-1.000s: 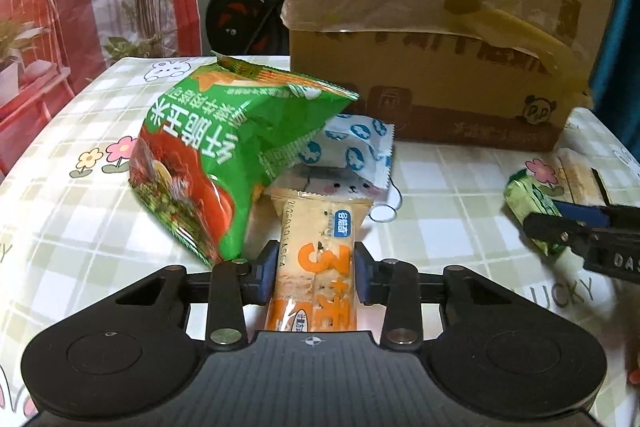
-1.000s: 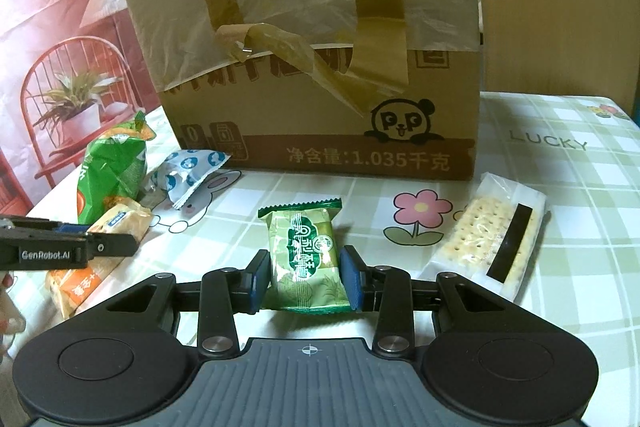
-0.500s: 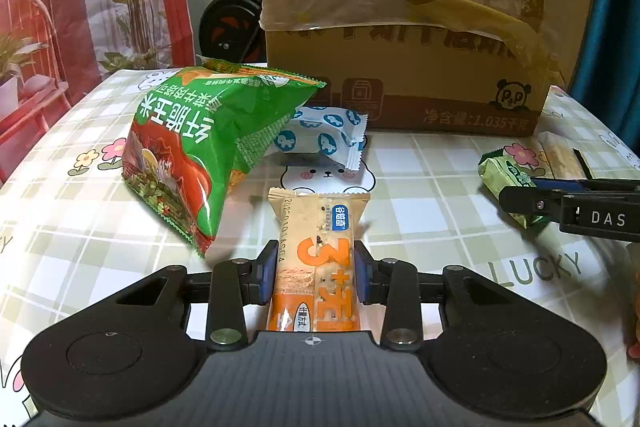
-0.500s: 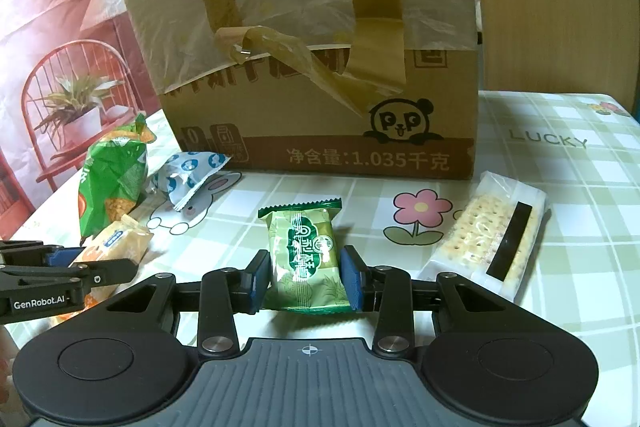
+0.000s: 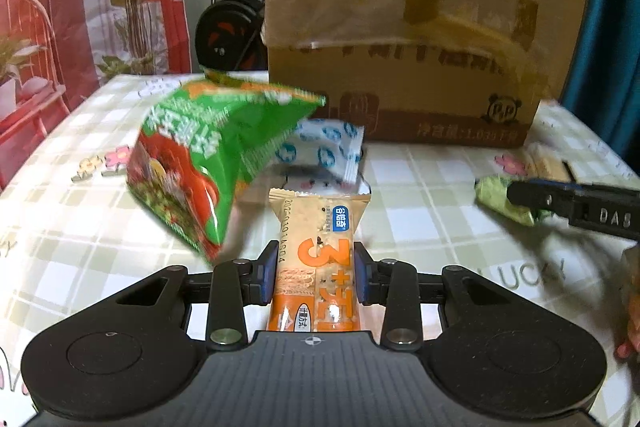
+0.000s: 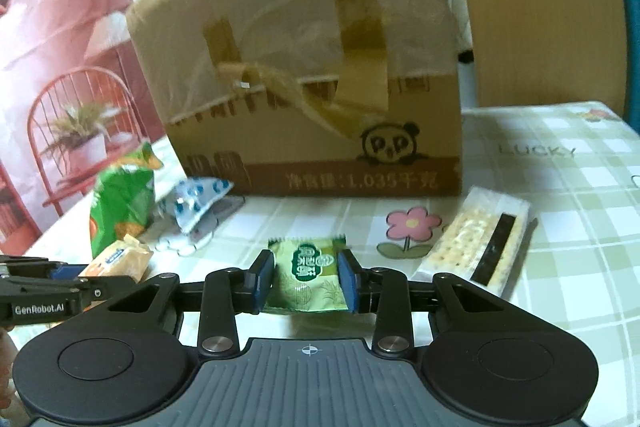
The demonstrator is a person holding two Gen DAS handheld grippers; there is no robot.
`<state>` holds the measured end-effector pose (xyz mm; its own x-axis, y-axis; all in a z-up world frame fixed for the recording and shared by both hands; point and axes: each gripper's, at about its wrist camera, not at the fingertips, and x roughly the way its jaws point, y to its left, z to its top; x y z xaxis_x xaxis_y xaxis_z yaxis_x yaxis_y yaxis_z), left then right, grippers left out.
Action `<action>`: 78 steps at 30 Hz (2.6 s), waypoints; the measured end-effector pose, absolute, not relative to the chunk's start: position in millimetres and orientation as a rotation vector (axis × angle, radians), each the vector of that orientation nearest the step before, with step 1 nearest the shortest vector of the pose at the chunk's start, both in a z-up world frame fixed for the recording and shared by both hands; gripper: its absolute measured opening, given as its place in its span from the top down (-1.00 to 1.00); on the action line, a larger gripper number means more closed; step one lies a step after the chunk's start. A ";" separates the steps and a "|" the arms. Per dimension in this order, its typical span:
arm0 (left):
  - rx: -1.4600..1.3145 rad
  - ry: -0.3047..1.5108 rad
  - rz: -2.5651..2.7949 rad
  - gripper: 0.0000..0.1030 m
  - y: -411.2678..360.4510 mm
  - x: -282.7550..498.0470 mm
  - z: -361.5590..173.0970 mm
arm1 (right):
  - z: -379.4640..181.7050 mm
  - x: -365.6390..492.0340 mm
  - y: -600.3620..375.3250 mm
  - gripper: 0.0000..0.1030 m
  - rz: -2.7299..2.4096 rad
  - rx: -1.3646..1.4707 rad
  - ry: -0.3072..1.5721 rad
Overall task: Organize snacks
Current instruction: 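Carry both packets over the box and open both grippers inside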
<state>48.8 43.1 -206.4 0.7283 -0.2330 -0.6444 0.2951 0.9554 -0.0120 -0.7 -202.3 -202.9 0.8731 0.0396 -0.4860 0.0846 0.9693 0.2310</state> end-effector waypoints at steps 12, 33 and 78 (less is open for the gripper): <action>0.114 0.701 -0.329 0.25 35.3 39.1 -207.4 | -207.5 18.5 -199.2 0.18 -0.041 0.222 0.627; 0.127 0.620 -0.304 0.25 42.8 45.4 -178.9 | -172.6 -7.4 -197.7 0.36 -0.048 0.174 0.456; 0.263 0.463 -0.410 -0.51 72.0 132.5 -49.5 | -51.5 15.5 -239.4 -0.32 -0.176 0.281 0.196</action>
